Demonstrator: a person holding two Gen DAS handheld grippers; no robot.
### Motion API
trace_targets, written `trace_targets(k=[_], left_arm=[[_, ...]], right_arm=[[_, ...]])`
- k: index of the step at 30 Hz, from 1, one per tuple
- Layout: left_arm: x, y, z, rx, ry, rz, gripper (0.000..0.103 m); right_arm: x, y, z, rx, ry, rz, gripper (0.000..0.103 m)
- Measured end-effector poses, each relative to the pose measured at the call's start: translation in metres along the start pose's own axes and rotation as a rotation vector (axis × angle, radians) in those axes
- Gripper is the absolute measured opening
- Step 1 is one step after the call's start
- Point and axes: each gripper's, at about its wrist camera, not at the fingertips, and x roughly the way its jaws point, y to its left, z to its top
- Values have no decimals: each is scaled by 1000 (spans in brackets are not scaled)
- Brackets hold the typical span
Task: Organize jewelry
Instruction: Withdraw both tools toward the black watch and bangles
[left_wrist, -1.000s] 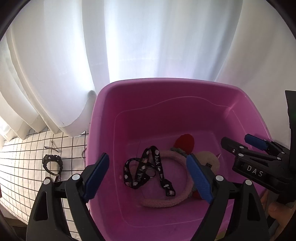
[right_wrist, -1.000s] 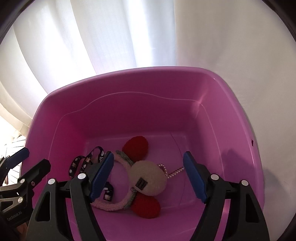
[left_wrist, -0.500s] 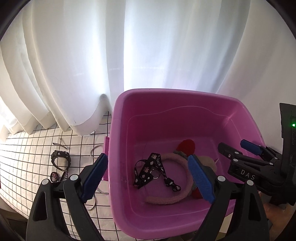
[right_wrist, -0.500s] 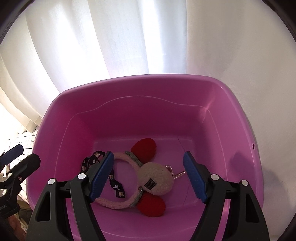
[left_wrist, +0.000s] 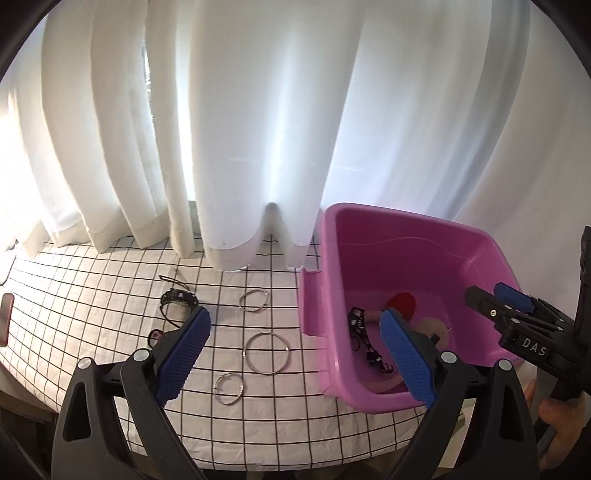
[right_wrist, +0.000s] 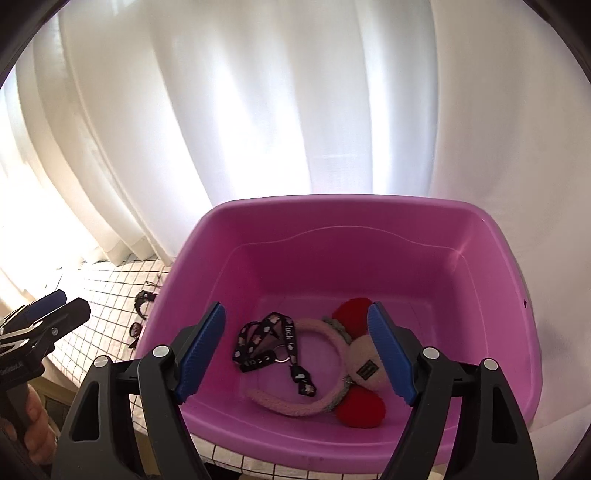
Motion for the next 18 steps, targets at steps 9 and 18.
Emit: trace_targets(k=[9,18], left_arm=[[-21,109,-39,-116,16,193,93],[-3,197,-59,-148,64,231,93]], right_arm=[[-6,68,-22,-104,-8,139,76],[3,143,-57,-133,22,187,76]])
